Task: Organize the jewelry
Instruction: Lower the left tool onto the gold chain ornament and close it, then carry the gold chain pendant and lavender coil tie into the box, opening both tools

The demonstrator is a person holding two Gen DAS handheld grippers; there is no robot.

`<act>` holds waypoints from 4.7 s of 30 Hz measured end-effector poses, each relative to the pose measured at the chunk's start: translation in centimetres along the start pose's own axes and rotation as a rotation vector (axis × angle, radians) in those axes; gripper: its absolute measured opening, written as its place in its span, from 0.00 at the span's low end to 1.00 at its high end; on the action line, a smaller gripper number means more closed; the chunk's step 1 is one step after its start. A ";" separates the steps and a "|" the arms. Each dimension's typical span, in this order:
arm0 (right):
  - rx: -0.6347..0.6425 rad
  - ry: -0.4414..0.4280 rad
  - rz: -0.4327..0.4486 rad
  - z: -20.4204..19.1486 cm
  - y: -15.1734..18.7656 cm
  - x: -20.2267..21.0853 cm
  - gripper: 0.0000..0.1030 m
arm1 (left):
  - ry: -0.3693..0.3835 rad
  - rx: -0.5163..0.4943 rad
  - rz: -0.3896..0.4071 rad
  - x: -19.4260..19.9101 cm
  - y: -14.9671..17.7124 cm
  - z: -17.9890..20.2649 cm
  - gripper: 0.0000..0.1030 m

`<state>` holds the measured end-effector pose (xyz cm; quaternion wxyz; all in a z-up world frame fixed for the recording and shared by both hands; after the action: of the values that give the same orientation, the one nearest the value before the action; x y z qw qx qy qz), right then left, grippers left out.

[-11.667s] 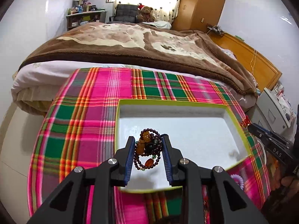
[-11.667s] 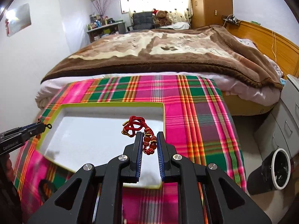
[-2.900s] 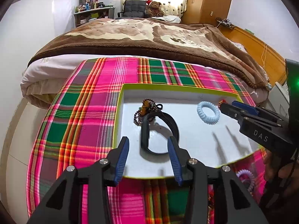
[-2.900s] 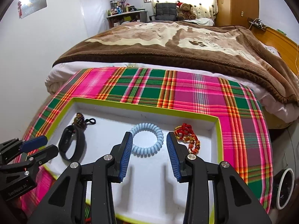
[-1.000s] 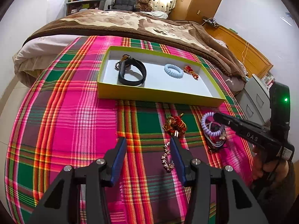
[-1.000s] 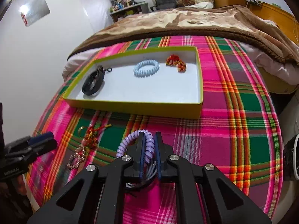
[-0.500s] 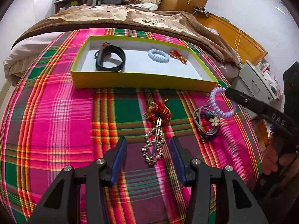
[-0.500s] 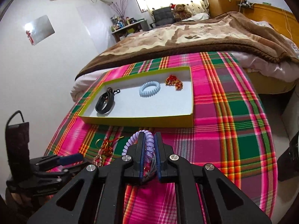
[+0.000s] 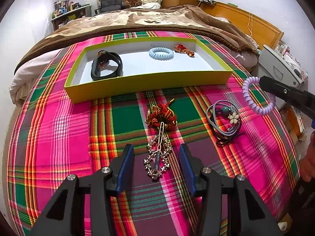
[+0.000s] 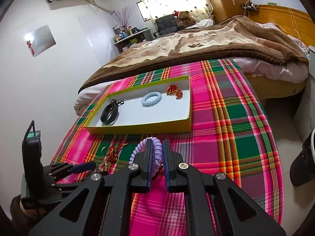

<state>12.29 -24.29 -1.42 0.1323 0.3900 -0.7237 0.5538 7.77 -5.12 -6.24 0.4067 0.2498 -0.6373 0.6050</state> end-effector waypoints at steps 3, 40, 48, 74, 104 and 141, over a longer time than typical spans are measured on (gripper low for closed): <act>0.001 0.003 0.001 -0.1 0.2 0.0 0.10 | -0.013 -0.006 0.004 0.0 0.0 0.0 0.43; -0.007 0.012 0.000 -0.6 0.6 -0.1 0.10 | 0.023 0.043 0.046 1.1 -0.2 -1.4 0.04; -0.008 0.008 0.014 -0.7 0.2 0.3 0.10 | 0.028 0.046 0.077 2.4 -0.5 -1.6 0.04; -0.001 0.022 0.036 -1.7 -2.0 0.1 0.10 | 0.029 0.034 0.153 4.0 -5.2 -3.0 0.04; -0.015 0.099 -0.051 0.4 -7.4 -9.4 0.10 | 0.061 0.020 0.124 -2.9 -15.5 -5.6 0.04; 0.117 0.266 -0.134 1.4 -7.6 -14.8 0.10 | 0.066 0.067 0.003 -9.5 -16.1 -5.9 0.05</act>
<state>27.81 -19.98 -5.88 0.2408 0.3677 -0.6385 0.6317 27.27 -3.28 -5.26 0.4180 0.2422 -0.6033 0.6345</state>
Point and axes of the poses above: each gripper's, at about its wrist camera, not at the fingertips, and x roughly against the way its jaws point, z to its right, y to its underside, the point moved 4 cm from there along -x, roughly the way its jaws point, and after that the axes turned 1 degree about -x, right-handed, at the moved point
